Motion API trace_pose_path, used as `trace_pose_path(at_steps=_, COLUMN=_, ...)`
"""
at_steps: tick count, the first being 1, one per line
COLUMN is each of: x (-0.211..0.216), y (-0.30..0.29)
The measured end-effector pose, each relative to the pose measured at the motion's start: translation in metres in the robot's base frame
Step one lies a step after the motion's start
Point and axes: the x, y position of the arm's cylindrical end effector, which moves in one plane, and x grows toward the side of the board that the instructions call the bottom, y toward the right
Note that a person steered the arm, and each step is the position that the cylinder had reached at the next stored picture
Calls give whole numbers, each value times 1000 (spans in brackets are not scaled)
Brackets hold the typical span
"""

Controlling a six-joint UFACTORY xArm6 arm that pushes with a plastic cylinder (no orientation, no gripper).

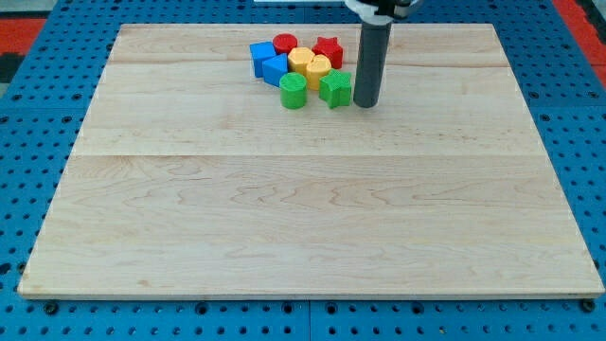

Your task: Slightly push the red star into the group of blocks

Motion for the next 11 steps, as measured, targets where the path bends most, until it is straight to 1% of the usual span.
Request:
trace_pose_path(at_steps=1, x=-24, y=-26)
trace_pose_path(at_steps=2, x=-17, y=-25)
trace_pose_path(at_steps=3, x=-24, y=6)
trace_pose_path(at_steps=4, x=-94, y=29)
trace_pose_path(at_steps=5, x=-127, y=45)
trace_pose_path(at_steps=6, x=-116, y=17)
trace_pose_path(at_steps=10, x=-85, y=-41)
trace_pose_path(at_steps=11, x=-85, y=-24)
